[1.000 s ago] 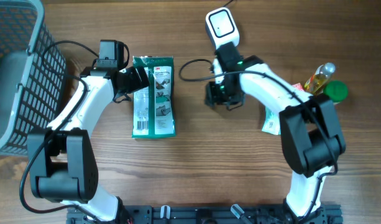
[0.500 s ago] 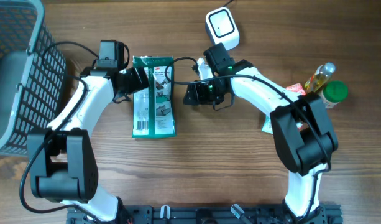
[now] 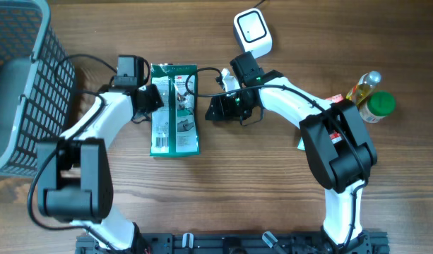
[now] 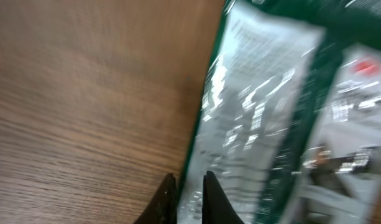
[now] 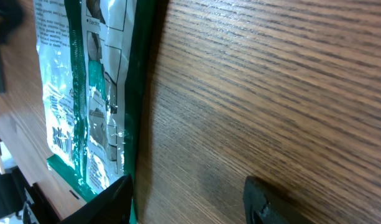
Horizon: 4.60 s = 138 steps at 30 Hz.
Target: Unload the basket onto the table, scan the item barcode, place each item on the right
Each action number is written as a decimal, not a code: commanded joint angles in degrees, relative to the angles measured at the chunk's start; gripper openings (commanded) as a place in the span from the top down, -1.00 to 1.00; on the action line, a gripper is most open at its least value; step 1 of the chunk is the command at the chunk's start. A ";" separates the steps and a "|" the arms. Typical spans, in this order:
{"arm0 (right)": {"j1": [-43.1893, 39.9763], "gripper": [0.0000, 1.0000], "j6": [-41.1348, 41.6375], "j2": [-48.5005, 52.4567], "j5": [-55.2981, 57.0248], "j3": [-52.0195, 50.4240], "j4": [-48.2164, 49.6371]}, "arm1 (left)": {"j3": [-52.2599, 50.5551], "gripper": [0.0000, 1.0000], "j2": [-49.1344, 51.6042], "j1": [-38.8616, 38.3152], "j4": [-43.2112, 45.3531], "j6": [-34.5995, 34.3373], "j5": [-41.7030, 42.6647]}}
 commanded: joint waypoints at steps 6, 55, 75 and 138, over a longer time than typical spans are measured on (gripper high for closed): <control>0.24 -0.15 -0.48 1.81 -2.49 -0.24 0.15 | -1.27 0.88 6.56 0.07 -0.72 0.26 3.96; 3.58 -0.03 15.32 1.68 -3.45 -14.93 24.33 | -0.09 0.80 4.48 -8.17 -2.54 -6.58 2.89; 2.27 0.17 16.22 1.70 1.22 -14.95 30.53 | -0.39 0.84 4.50 -8.20 -5.70 -7.30 3.10; 2.80 0.17 10.58 1.70 -7.56 -14.95 30.97 | -0.48 0.92 0.61 -0.76 -19.12 -7.26 15.80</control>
